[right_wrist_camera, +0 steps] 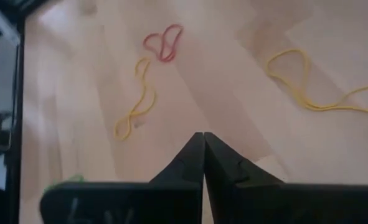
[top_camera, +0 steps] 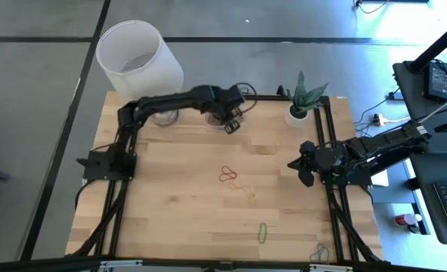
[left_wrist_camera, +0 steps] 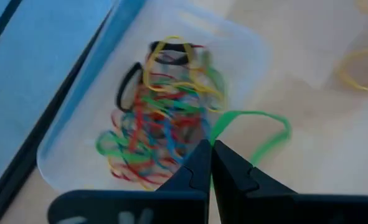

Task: Pick and place rubber bands into bin
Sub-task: Put the top green rubber band into the transparent bin, then put the top yellow rubber band into the transparent bin, then put the red rubber band into the transparent bin

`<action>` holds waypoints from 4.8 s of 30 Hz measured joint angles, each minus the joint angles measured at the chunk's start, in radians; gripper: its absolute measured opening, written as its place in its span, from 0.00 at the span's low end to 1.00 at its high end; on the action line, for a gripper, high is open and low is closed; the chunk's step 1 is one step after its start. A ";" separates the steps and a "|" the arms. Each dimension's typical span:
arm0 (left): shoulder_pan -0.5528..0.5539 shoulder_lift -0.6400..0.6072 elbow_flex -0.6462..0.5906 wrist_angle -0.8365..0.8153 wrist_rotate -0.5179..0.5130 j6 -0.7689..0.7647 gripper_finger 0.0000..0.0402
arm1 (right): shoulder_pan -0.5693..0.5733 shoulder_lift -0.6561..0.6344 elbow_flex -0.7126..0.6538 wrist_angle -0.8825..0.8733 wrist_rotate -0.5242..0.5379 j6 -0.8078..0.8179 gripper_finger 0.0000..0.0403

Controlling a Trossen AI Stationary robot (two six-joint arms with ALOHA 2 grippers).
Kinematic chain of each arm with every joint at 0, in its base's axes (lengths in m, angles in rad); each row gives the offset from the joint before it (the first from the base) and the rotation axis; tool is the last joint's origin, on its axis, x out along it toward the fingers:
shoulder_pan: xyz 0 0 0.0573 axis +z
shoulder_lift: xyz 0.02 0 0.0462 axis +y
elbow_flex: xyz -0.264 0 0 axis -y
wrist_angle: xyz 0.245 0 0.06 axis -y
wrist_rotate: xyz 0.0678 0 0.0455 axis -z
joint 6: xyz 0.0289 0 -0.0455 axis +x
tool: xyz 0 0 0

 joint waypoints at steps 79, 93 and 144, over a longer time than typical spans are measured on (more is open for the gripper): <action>-0.705 -0.247 -0.582 0.294 0.015 -0.570 0.00 | -0.415 1.025 -0.072 0.897 0.075 -0.241 0.25; -0.722 -0.744 -1.150 0.581 -0.082 -0.632 0.00 | -0.426 0.894 0.206 0.517 -0.015 -0.243 0.00; -0.455 -1.246 -1.499 0.618 0.157 -0.135 0.00 | -0.699 1.538 1.134 0.181 -0.078 -0.233 0.38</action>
